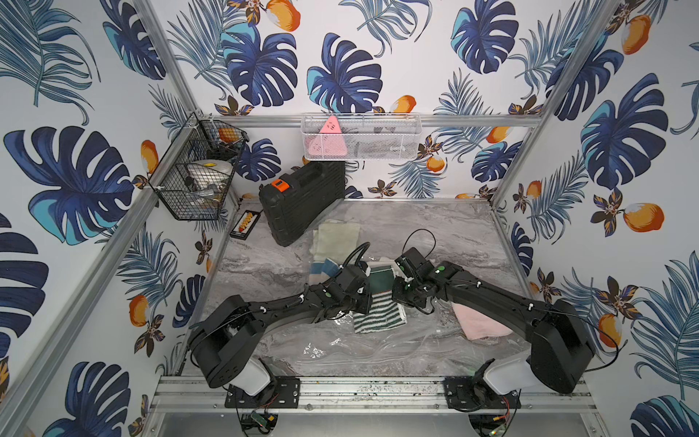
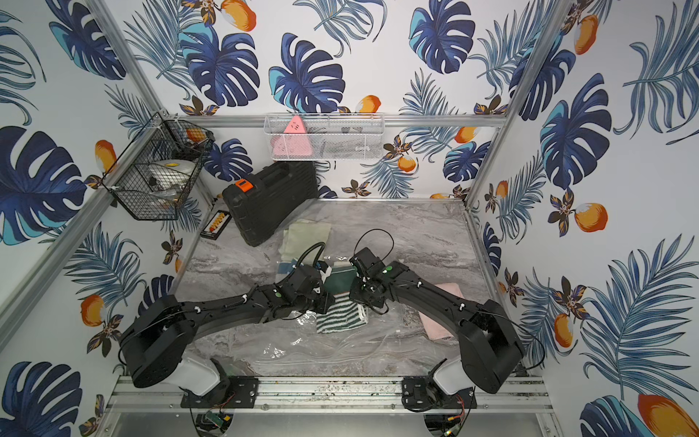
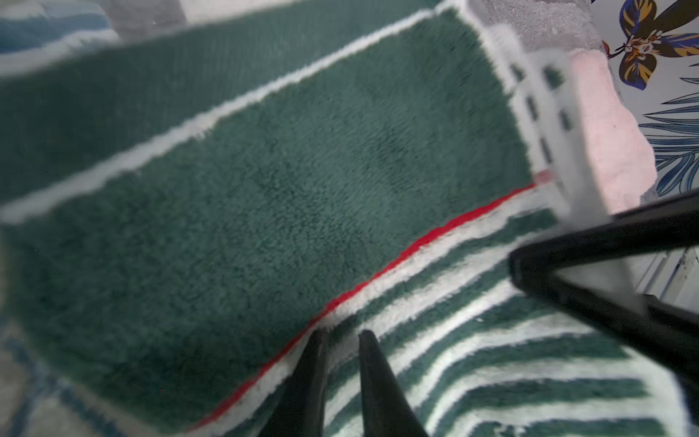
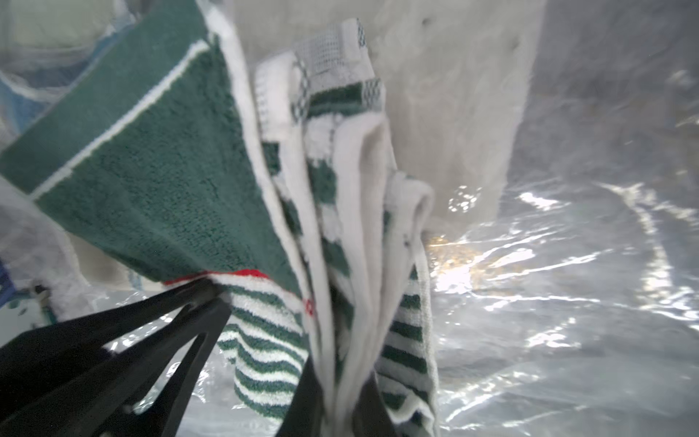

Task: Place the folded towel into the vacuum bag
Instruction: Adjust the towel in the vacuum bag, then pick up the towel from the center of the board.

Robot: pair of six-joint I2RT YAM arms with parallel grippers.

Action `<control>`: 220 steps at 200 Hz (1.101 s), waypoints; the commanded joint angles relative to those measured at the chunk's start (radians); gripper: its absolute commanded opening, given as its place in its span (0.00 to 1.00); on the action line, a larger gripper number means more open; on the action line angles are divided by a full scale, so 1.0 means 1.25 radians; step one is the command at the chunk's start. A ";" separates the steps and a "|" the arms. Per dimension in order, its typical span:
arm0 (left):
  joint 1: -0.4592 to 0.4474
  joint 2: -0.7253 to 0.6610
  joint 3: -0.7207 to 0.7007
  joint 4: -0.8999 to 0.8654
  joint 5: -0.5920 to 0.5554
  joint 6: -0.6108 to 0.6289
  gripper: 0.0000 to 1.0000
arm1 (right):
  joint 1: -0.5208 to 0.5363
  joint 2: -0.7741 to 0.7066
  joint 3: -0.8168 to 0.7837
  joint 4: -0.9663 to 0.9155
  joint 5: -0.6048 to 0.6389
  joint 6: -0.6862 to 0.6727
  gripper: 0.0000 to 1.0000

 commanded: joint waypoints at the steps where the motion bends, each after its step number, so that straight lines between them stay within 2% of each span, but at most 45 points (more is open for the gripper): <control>1: -0.005 0.032 -0.041 0.182 0.032 -0.059 0.22 | 0.019 0.025 0.056 -0.119 0.102 -0.057 0.12; 32: -0.015 0.044 -0.074 0.225 0.053 -0.081 0.23 | 0.101 0.081 0.144 -0.105 0.125 -0.018 0.12; 72: -0.014 0.002 -0.109 0.199 0.058 -0.077 0.23 | 0.152 0.144 0.113 -0.003 0.069 0.041 0.13; 99: -0.013 -0.072 -0.101 0.091 0.047 -0.060 0.23 | 0.144 0.163 0.074 0.006 0.084 0.035 0.12; 132: -0.008 -0.162 -0.115 -0.051 -0.008 -0.048 0.23 | 0.143 0.144 0.091 -0.044 0.136 0.004 0.14; 141: -0.008 -0.172 -0.129 -0.053 -0.015 -0.051 0.23 | 0.141 0.139 0.095 -0.056 0.136 -0.001 0.18; 154: -0.009 -0.168 -0.150 -0.032 -0.014 -0.063 0.22 | 0.132 0.125 0.081 -0.061 0.122 -0.002 0.34; 166: -0.008 -0.159 -0.146 -0.027 -0.012 -0.065 0.22 | 0.106 0.098 0.040 -0.048 0.070 -0.009 0.48; 182: -0.008 -0.153 -0.141 -0.018 -0.005 -0.070 0.23 | 0.058 0.039 -0.027 -0.006 -0.017 -0.026 0.62; 199: -0.009 -0.138 -0.131 -0.018 0.002 -0.063 0.23 | 0.006 -0.018 -0.081 0.014 -0.089 -0.053 0.70; 220: -0.009 -0.116 -0.134 -0.013 0.008 -0.058 0.23 | -0.061 -0.052 -0.132 0.013 -0.154 -0.083 0.74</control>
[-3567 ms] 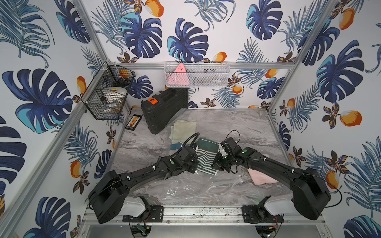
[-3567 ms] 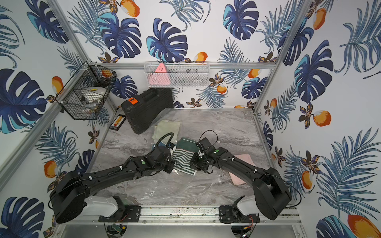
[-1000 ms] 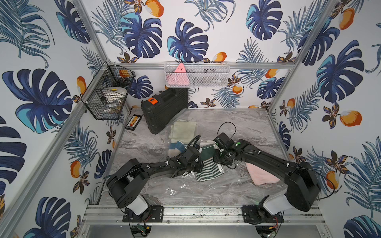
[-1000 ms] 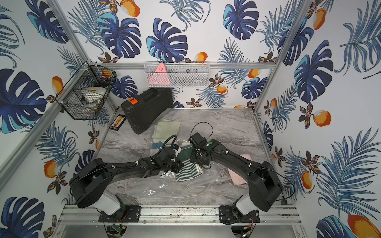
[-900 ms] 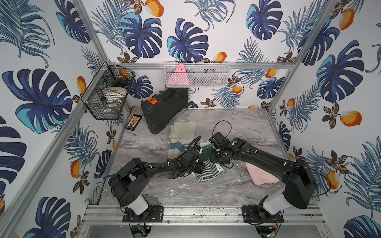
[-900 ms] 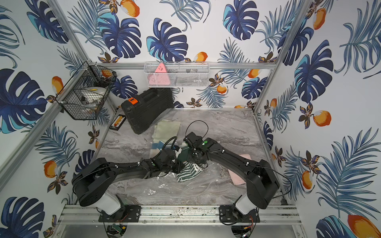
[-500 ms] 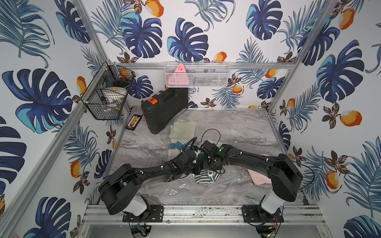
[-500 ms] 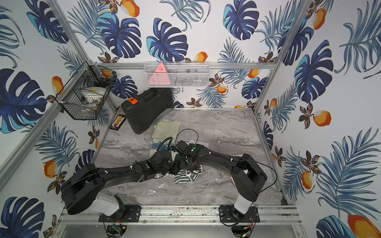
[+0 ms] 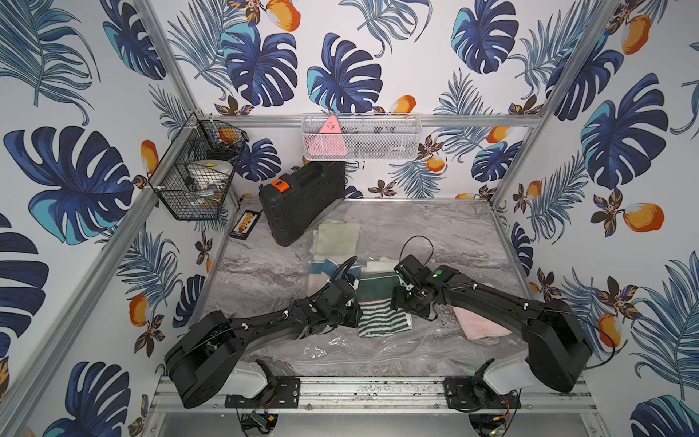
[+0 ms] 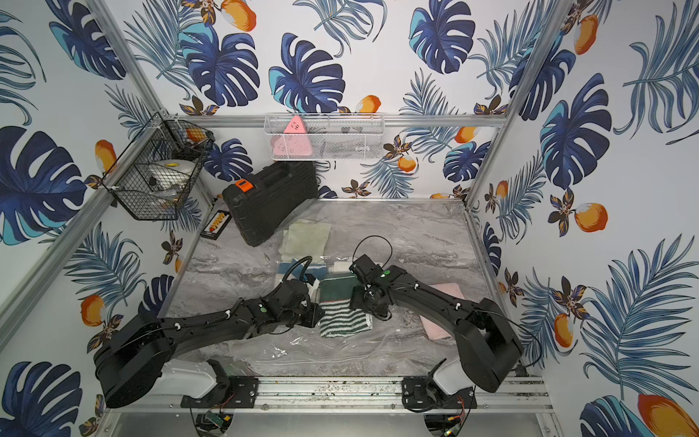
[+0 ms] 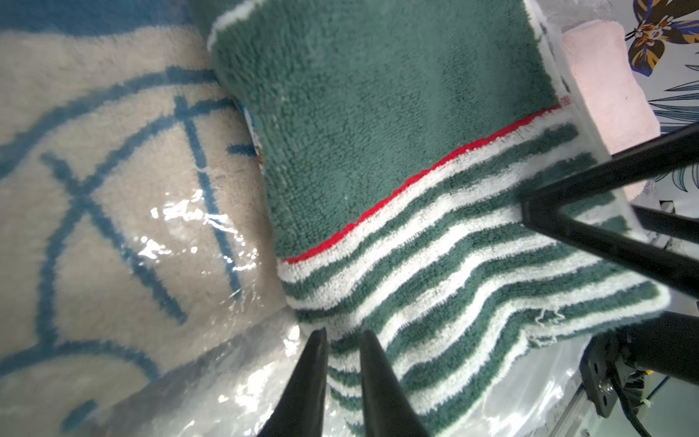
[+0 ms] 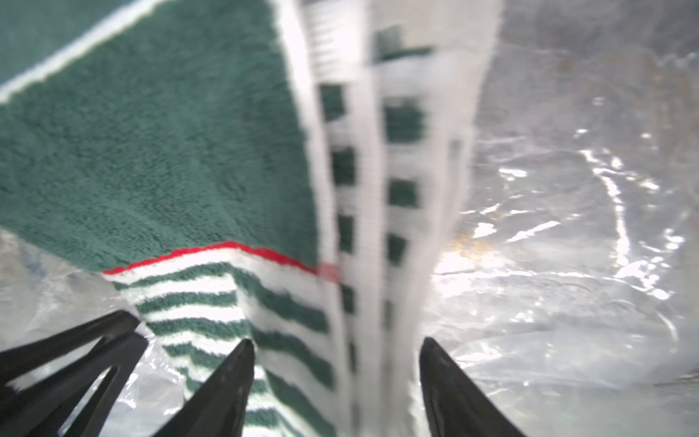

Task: Place the folded towel into the vacuum bag
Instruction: Pick up the towel from the center of the board.

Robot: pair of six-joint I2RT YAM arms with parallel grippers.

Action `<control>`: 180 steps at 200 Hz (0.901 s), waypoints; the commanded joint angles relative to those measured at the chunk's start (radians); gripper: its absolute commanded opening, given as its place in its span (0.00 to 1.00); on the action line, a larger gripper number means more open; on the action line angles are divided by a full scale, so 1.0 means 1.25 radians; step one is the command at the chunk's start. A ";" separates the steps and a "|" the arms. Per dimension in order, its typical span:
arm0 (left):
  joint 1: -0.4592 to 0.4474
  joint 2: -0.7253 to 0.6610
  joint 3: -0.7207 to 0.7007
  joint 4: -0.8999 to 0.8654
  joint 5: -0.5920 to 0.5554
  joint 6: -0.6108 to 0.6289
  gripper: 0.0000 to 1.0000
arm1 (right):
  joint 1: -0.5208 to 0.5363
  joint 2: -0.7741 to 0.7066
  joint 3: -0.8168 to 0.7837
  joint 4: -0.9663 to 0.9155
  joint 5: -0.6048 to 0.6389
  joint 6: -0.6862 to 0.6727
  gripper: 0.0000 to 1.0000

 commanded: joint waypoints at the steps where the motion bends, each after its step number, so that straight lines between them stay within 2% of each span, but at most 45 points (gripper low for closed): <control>1: 0.000 0.020 0.002 0.009 0.006 0.000 0.23 | -0.055 -0.029 -0.049 0.021 -0.120 -0.049 0.74; 39: 0.001 0.039 -0.023 0.035 0.004 -0.003 0.23 | -0.126 -0.030 -0.152 0.157 -0.264 -0.033 0.74; 62: 0.000 0.056 -0.039 0.054 0.010 -0.008 0.22 | -0.133 0.008 -0.187 0.256 -0.295 0.007 0.68; 82: 0.000 0.067 -0.049 0.072 0.016 -0.016 0.22 | -0.134 0.037 -0.210 0.334 -0.302 0.038 0.55; 110: 0.000 0.075 -0.052 0.097 0.039 -0.025 0.22 | -0.131 0.041 -0.208 0.344 -0.289 0.040 0.30; 126: 0.000 0.076 -0.054 0.112 0.054 -0.034 0.22 | -0.121 0.008 -0.181 0.278 -0.235 0.020 0.18; 138: -0.001 0.080 -0.056 0.128 0.064 -0.041 0.22 | -0.108 -0.016 -0.141 0.206 -0.179 -0.002 0.13; 145: -0.002 0.081 -0.057 0.137 0.069 -0.045 0.22 | -0.101 -0.024 -0.108 0.153 -0.139 -0.018 0.11; 180: -0.004 0.086 -0.071 0.217 0.096 -0.071 0.21 | 0.070 0.044 0.088 -0.099 0.128 -0.040 0.10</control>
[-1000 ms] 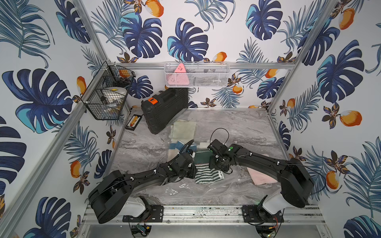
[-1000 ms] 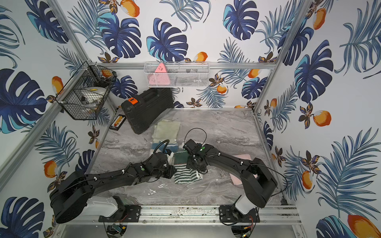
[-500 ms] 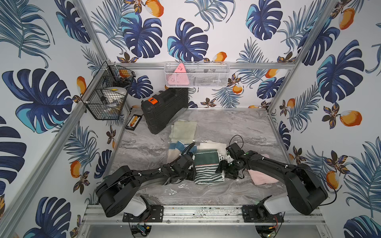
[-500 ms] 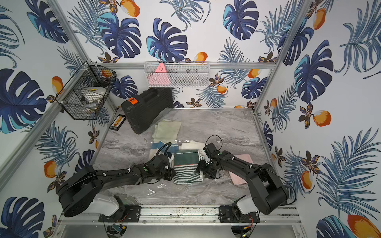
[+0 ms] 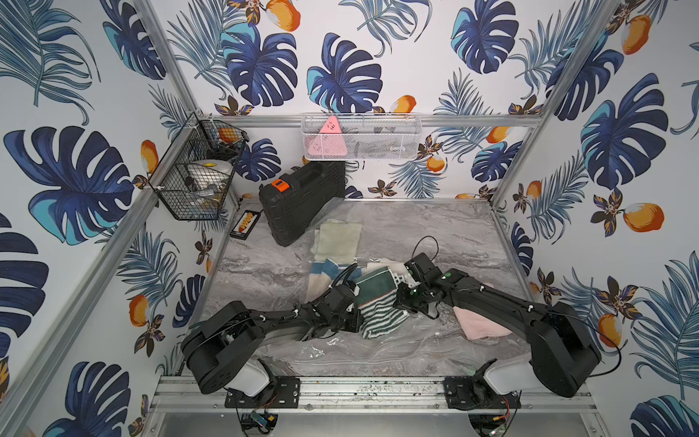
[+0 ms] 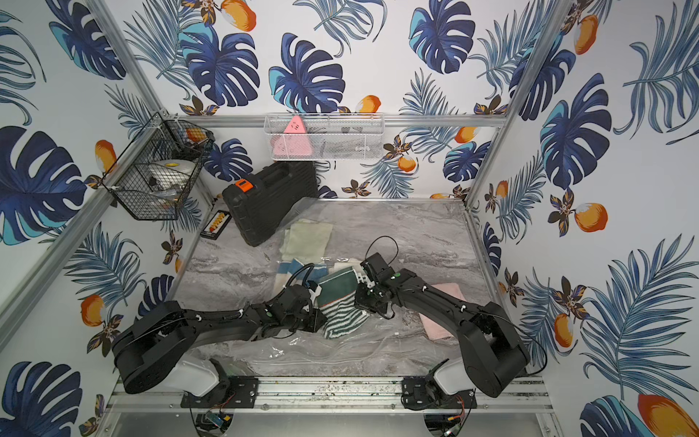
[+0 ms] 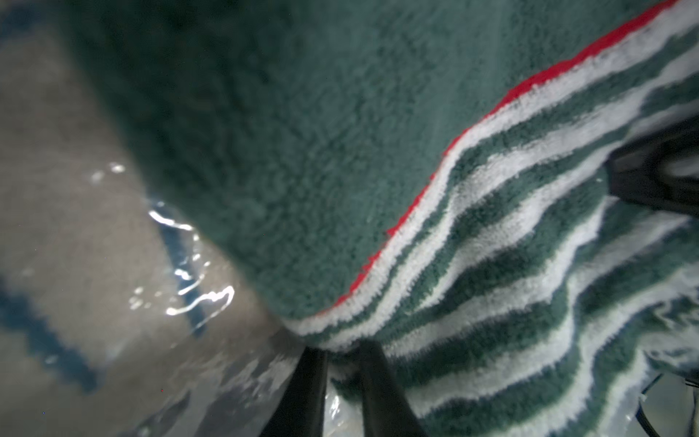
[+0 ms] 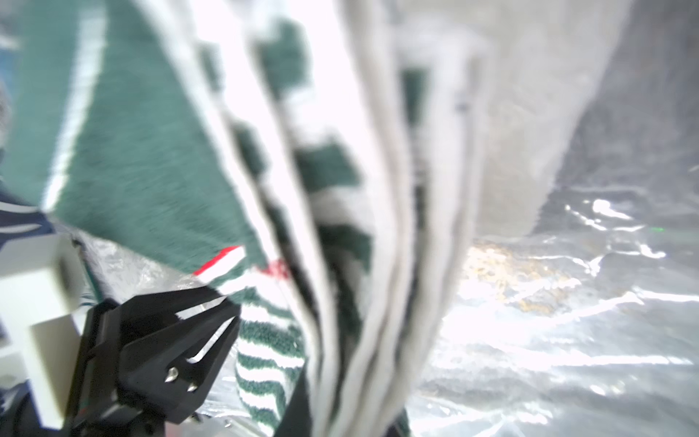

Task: Place the folded towel into the vacuum bag
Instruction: Pick up the towel from the center of the board.

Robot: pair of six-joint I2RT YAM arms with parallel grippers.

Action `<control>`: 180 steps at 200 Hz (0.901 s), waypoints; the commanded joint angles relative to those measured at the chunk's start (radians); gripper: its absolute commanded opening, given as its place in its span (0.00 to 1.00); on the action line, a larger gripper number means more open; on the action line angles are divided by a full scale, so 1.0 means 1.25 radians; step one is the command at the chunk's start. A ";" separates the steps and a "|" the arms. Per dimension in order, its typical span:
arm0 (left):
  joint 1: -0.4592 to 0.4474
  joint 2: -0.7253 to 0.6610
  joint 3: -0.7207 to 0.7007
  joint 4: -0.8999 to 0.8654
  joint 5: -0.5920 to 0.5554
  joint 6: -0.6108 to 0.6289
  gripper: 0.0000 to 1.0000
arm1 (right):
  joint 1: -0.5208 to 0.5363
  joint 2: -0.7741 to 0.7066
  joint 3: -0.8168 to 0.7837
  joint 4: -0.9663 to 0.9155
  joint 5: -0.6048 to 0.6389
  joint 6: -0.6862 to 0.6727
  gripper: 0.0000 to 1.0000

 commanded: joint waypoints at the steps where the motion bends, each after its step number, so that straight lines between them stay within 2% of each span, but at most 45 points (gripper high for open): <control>1: -0.001 0.003 -0.012 0.079 0.036 -0.031 0.21 | 0.092 0.047 0.105 -0.209 0.227 -0.023 0.10; 22: -0.001 0.003 -0.025 0.125 0.042 -0.045 0.21 | 0.183 0.107 0.194 -0.252 0.302 0.006 0.10; 52: -0.001 0.006 -0.036 0.144 0.044 -0.050 0.21 | 0.246 0.140 0.189 -0.102 0.201 0.044 0.14; 67: -0.001 0.000 -0.040 0.143 0.045 -0.054 0.20 | 0.254 0.176 0.179 -0.070 0.198 0.062 0.20; 106: 0.009 -0.044 -0.059 0.115 0.040 -0.049 0.20 | 0.263 0.207 0.100 -0.013 0.212 0.062 0.43; 143: 0.027 -0.117 -0.057 0.020 0.029 -0.032 0.20 | 0.280 0.206 0.098 -0.033 0.242 0.053 0.68; 180: 0.043 -0.201 -0.026 -0.135 -0.022 0.009 0.20 | 0.312 0.235 0.146 -0.063 0.270 0.036 0.82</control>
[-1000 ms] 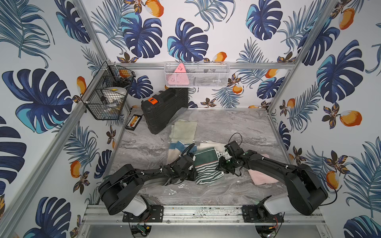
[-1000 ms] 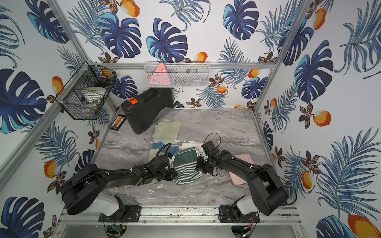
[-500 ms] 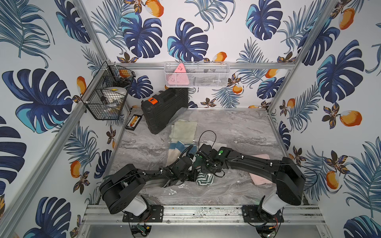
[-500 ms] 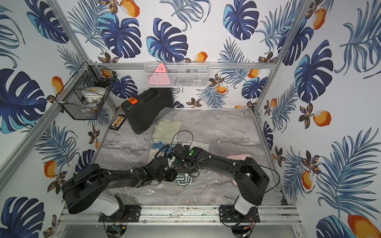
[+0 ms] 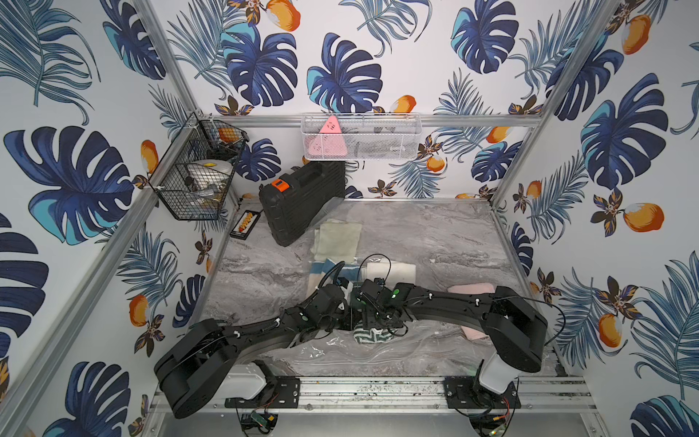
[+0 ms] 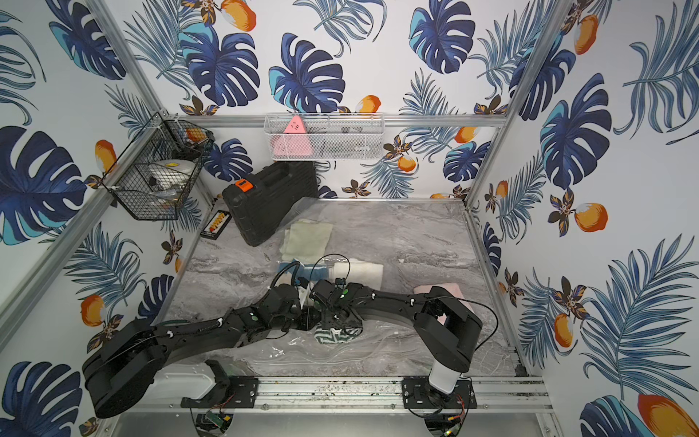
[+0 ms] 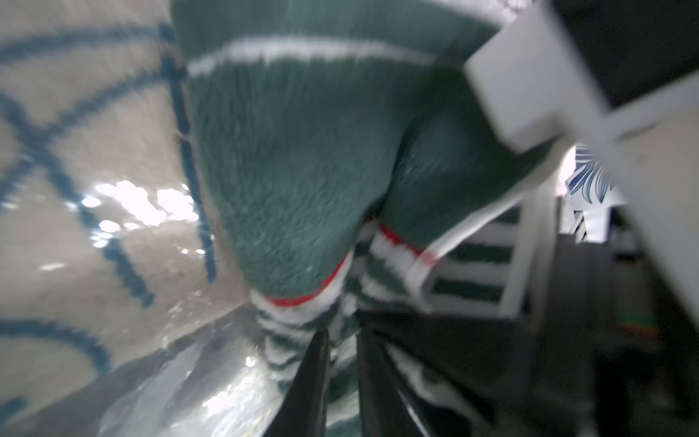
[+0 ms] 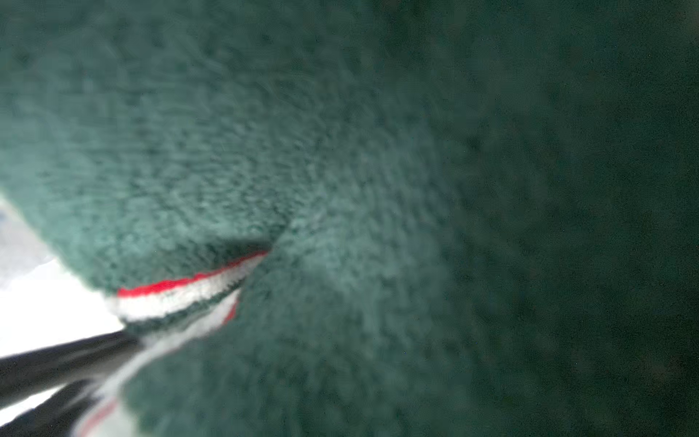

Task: Place the folded towel into the vacuum bag
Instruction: Pick up the towel from the center of the board.

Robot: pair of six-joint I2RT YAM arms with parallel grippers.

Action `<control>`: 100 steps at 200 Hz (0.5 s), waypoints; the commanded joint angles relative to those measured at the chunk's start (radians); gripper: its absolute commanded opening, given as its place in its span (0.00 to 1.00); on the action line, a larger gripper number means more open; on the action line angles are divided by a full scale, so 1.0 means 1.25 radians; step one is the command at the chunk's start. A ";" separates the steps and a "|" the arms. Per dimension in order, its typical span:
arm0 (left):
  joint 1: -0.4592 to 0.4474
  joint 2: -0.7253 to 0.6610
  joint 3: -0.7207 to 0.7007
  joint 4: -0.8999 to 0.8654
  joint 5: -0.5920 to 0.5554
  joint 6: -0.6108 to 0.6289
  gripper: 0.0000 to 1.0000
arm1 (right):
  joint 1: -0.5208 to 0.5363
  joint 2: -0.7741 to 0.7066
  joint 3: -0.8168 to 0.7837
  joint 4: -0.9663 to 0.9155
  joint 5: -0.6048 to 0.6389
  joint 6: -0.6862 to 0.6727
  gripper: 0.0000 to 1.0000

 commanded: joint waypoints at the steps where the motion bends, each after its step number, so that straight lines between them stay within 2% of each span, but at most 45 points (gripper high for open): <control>1: 0.010 -0.038 0.019 -0.115 -0.041 0.041 0.20 | 0.017 0.032 0.032 -0.028 0.009 -0.020 0.83; 24: 0.026 -0.086 0.041 -0.194 -0.063 0.059 0.20 | 0.019 0.102 0.063 -0.057 0.007 -0.018 0.84; 41: 0.035 -0.122 0.062 -0.250 -0.086 0.074 0.20 | 0.011 0.142 0.050 -0.073 0.014 -0.004 0.78; 50: 0.037 -0.137 0.077 -0.276 -0.098 0.086 0.20 | 0.000 0.151 0.047 -0.078 0.015 -0.008 0.70; 67: 0.038 -0.149 0.105 -0.313 -0.111 0.111 0.20 | -0.031 0.144 0.005 -0.083 0.016 -0.036 0.47; 78: 0.038 -0.147 0.121 -0.323 -0.112 0.128 0.21 | -0.058 0.129 0.001 -0.107 0.042 -0.061 0.35; 90: 0.037 -0.140 0.134 -0.324 -0.098 0.144 0.22 | -0.092 0.108 0.007 -0.135 0.079 -0.100 0.27; 100: 0.037 -0.132 0.141 -0.314 -0.078 0.152 0.23 | -0.123 0.094 0.018 -0.157 0.108 -0.134 0.25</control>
